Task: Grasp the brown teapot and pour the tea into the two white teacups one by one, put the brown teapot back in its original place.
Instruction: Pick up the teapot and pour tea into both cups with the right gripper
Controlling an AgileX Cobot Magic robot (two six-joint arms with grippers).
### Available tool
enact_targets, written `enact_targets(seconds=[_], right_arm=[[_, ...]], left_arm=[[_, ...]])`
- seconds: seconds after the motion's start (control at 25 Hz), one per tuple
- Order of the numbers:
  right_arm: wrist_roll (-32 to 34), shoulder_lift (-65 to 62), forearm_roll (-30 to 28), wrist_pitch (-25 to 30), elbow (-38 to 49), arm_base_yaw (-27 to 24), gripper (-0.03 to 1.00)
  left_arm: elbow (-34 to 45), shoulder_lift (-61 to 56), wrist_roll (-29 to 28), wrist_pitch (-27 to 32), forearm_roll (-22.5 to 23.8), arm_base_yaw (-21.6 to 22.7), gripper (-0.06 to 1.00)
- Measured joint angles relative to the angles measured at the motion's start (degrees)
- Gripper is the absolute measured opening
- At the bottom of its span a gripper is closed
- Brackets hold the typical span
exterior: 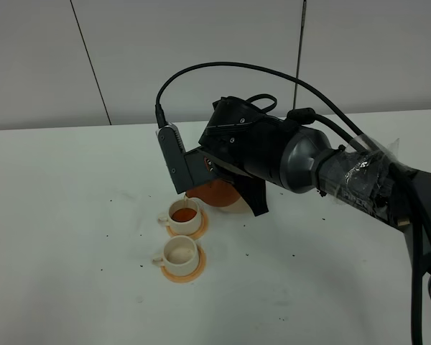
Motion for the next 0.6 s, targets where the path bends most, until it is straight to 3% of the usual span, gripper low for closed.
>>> enact_targets(seconds=[0.6], right_arm=[[0.02,0.0,-1.12,0.63,0.0,0.0,0.09]], left_arm=[[0.0,0.0,0.0,0.0,0.0,0.0,0.23]])
